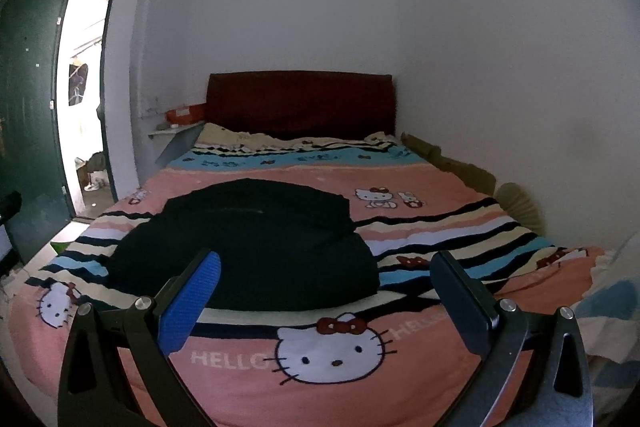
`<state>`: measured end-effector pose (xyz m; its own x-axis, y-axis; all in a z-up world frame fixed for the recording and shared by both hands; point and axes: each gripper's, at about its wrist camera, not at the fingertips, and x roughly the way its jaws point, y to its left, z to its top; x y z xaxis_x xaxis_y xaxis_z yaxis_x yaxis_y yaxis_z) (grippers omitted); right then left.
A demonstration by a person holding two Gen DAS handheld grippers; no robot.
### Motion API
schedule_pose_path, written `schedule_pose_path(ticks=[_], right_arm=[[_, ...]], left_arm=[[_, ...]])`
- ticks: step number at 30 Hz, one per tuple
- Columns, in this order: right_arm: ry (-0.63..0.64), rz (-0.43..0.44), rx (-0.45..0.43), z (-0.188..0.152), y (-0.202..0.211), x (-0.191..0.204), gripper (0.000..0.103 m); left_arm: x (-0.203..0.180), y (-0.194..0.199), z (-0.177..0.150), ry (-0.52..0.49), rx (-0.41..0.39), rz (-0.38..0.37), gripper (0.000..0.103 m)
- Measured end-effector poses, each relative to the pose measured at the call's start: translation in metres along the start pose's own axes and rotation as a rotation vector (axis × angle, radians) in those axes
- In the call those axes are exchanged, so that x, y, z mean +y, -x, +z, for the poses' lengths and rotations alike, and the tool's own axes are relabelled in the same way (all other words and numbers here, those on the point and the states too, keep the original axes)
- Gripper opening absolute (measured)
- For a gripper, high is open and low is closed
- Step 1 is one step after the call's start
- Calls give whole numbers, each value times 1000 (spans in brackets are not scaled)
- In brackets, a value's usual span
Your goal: Fold large clothes
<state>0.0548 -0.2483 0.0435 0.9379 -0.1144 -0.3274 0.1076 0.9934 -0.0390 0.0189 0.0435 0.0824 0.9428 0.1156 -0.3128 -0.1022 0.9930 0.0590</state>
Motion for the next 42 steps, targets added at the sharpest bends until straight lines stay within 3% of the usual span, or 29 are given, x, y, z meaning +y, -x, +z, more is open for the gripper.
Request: schedule_pose_path(ticks=[29,42], right_arm=[[6,-50,100,-36,-66,-12,102],[31,-56,119,-45,-77,-7,102]], left_arm=[[-26,-74,-35,-55,156,-18,76],[-27,-91,-46,-63,194,-20,76]])
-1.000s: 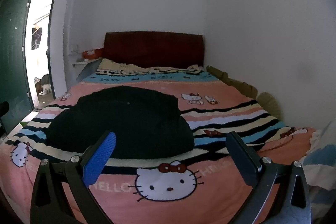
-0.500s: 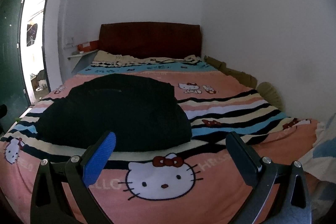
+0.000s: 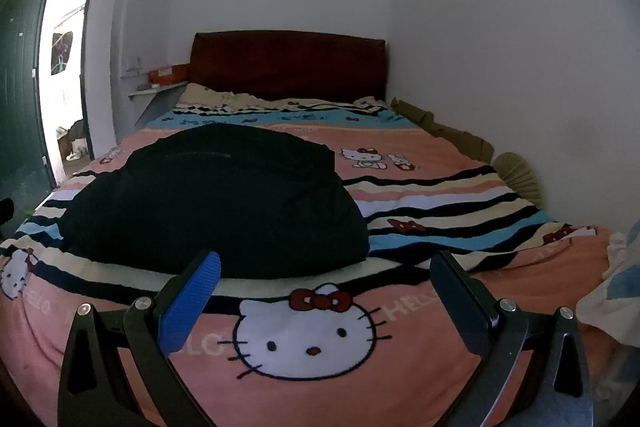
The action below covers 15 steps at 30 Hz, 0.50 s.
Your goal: Fold large clothes
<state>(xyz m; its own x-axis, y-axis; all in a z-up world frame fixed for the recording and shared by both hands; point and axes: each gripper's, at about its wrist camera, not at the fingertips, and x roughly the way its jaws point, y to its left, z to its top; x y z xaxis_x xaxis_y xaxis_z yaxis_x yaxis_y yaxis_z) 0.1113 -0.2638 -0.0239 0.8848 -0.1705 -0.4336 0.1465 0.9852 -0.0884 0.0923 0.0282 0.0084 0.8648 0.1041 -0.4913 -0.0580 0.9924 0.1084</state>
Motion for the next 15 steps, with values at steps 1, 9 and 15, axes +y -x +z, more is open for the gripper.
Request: schedule_pose_path(ticks=[1,9,15], right_arm=[[1,0,0,0,-1,0,102],[24,-8,-6,-3,-3,2,102],[11,-5,-7,-4,-3,2,102]], left_arm=[[-1,-1,-1,-3,2,-1,76],[-6,-3,-3,-20,12,2,76],[-10,-4,-4,-28,17,1,76]])
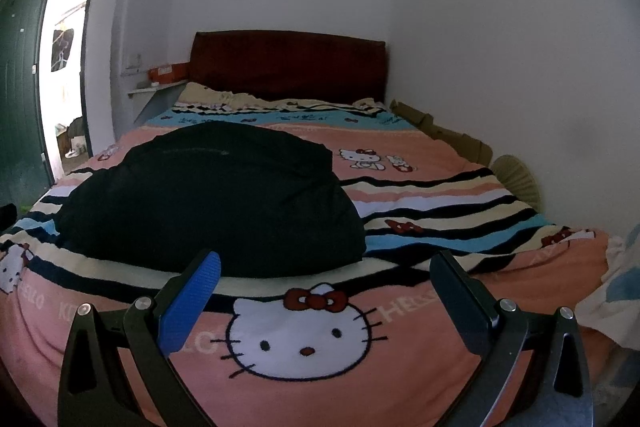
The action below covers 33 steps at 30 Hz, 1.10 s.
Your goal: Fold large clothes
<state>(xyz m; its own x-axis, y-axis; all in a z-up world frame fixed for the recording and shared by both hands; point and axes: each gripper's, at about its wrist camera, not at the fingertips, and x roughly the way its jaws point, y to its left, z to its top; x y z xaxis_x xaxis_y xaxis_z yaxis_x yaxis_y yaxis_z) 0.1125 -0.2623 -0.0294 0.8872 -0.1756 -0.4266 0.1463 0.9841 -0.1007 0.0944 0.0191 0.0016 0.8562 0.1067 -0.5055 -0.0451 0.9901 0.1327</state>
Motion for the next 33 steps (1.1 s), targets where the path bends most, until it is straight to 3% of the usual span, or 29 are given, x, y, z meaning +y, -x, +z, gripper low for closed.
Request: schedule_pose_path(ticks=[33], right_arm=[[4,-1,-3,-1,-1,-4,102]], left_arm=[[-4,9,0,-2,-15,-7,76]])
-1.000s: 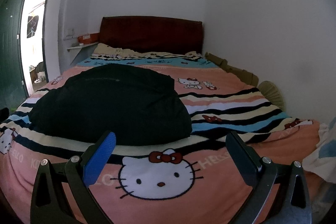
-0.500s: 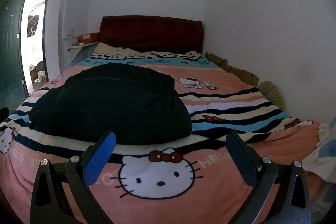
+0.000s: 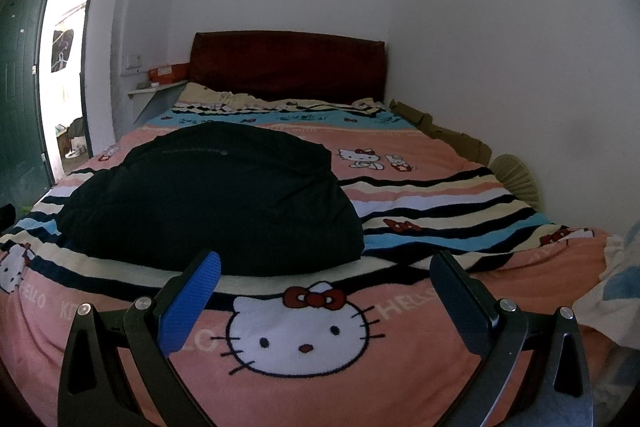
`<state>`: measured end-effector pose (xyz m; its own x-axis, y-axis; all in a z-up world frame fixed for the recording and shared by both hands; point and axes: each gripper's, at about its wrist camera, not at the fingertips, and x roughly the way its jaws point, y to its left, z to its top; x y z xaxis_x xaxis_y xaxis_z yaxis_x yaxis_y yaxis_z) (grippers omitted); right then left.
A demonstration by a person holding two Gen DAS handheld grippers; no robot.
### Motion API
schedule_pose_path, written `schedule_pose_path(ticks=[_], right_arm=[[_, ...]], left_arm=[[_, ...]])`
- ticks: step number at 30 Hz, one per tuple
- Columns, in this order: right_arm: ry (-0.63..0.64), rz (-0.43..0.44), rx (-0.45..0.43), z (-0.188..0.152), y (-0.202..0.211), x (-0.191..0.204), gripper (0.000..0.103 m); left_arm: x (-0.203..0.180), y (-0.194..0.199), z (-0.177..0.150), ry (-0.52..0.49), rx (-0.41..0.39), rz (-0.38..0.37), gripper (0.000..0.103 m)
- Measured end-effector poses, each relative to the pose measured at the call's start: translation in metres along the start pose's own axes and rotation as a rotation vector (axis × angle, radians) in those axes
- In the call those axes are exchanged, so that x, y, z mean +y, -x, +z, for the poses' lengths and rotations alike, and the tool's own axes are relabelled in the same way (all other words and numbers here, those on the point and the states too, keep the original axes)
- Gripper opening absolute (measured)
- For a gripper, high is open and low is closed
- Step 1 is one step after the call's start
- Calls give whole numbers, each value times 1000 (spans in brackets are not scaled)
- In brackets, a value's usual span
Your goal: Fold large clothes
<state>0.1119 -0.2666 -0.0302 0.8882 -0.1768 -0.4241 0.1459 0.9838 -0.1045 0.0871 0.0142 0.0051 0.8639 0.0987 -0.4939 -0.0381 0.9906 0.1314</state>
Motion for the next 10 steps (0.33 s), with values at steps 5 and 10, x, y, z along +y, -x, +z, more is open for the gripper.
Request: schedule_pose_path(ticks=[5,10], right_arm=[[0,-1,-1,0,1,-1,102],[-1,-1,-2,-1,3,-1,102]], left_arm=[[1,1,0,7,0,2,76],[3,4,0,14,2,1,76]])
